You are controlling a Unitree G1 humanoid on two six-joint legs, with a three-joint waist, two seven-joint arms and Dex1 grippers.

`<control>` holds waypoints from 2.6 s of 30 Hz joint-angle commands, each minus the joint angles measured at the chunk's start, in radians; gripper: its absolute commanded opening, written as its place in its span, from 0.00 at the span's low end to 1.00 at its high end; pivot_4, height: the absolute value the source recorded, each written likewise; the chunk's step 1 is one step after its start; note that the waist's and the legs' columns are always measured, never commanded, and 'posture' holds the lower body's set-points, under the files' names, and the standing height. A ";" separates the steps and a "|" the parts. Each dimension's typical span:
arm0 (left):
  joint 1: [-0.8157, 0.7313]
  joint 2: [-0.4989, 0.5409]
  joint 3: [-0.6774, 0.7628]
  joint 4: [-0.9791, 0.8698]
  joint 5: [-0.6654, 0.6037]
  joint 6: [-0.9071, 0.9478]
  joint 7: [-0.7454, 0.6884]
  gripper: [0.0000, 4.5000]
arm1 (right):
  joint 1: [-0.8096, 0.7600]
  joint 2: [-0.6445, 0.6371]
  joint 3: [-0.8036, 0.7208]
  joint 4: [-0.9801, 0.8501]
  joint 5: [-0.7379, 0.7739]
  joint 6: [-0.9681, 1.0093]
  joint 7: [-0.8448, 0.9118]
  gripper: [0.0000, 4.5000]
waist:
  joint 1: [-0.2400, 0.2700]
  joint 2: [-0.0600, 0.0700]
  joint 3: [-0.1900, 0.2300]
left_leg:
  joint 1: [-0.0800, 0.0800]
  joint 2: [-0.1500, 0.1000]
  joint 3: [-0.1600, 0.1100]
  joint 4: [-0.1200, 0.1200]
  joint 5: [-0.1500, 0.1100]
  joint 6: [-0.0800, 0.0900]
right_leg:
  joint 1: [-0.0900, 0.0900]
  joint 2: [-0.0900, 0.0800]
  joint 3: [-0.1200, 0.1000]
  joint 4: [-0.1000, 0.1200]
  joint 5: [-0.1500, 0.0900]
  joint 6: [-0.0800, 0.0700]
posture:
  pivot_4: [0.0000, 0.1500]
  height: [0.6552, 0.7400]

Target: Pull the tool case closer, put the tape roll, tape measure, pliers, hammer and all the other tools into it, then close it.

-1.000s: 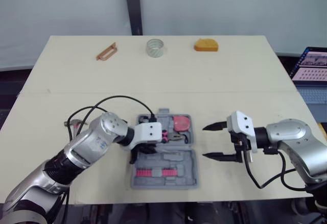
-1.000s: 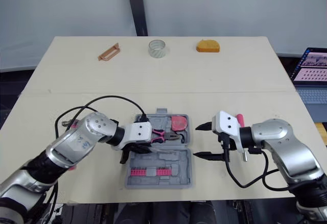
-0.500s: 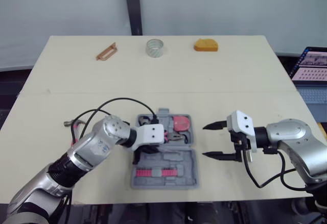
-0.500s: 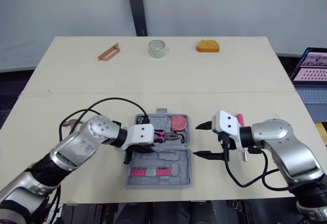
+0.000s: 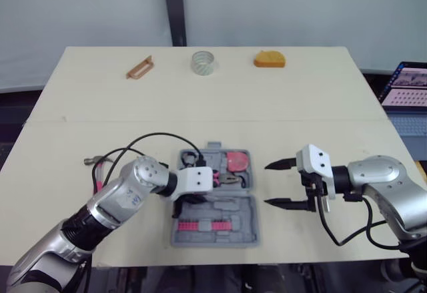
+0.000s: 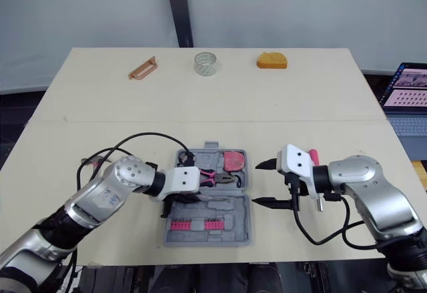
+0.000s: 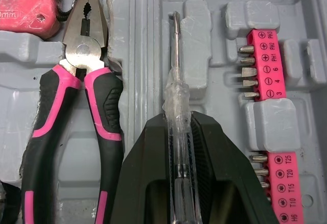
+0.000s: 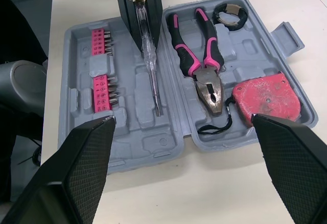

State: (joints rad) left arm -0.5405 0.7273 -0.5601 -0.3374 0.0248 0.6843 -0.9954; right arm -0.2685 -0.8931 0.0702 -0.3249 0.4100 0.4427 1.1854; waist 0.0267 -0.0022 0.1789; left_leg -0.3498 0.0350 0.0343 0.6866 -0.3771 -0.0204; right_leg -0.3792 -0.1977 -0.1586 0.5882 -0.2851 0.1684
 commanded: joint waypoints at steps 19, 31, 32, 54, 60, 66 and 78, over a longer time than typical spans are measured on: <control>0.020 -0.007 0.025 -0.020 0.019 0.036 0.005 0.02 | -0.015 -0.003 -0.034 -0.015 0.015 -0.008 -0.003 1.00 | 0.000 0.000 0.000 | 0.000 0.000 0.000 0.001 0.000 0.000 | 0.000 0.000 0.000 0.001 0.000 0.000 | 1.00 1.00; 0.025 0.003 0.033 -0.071 0.013 0.059 0.001 0.64 | -0.012 -0.003 -0.036 -0.019 0.026 -0.003 0.002 1.00 | 0.000 0.000 0.000 | 0.000 0.000 0.000 0.001 0.000 0.000 | 0.000 0.000 0.000 0.001 0.000 0.000 | 1.00 1.00; 0.025 0.005 0.036 -0.077 0.011 0.064 0.000 0.64 | -0.012 -0.003 -0.036 -0.018 0.027 -0.003 0.002 1.00 | 0.000 0.000 0.000 | 0.000 0.000 0.000 0.001 0.000 0.000 | 0.000 0.000 0.000 0.001 0.000 0.000 | 1.00 1.00; 0.277 -0.145 0.289 0.193 -0.204 -0.378 -0.038 0.01 | -0.021 -0.001 -0.051 -0.018 0.055 0.014 -0.006 1.00 | 0.001 0.000 0.000 | -0.001 0.000 -0.001 0.005 -0.001 0.001 | 0.000 0.000 0.000 0.002 0.000 0.000 | 1.00 1.00; 0.291 -0.163 0.289 0.250 -0.188 -0.434 -0.023 0.01 | -0.013 -0.011 -0.061 -0.025 0.060 0.022 -0.004 1.00 | -0.001 0.000 0.000 | -0.002 0.000 -0.001 0.005 -0.001 0.002 | 0.000 0.000 0.000 0.002 0.000 0.001 | 1.00 1.00; 0.283 -0.182 0.287 0.286 -0.173 -0.463 -0.009 0.01 | -0.007 -0.013 -0.068 -0.027 0.060 0.024 0.001 1.00 | -0.001 0.000 0.000 | -0.002 0.000 -0.001 0.005 -0.001 0.002 | 0.000 0.000 0.000 0.002 0.001 0.001 | 1.00 1.00; 0.274 -0.190 0.270 0.306 -0.142 -0.472 -0.003 0.01 | -0.008 -0.017 -0.067 -0.013 0.055 0.014 0.012 1.00 | -0.002 0.000 0.000 | -0.001 0.000 -0.001 0.005 -0.001 0.002 | 0.000 0.000 0.000 0.002 0.001 0.001 | 1.00 1.00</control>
State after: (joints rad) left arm -0.2659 0.5315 -0.2808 -0.0227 -0.1287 0.2264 -0.9967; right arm -0.2759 -0.8944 0.0327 -0.3192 0.4508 0.4639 1.1865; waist 0.0250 -0.0018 0.1786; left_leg -0.3512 0.0349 0.0333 0.6918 -0.3781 -0.0187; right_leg -0.3791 -0.1979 -0.1589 0.5899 -0.2845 0.1693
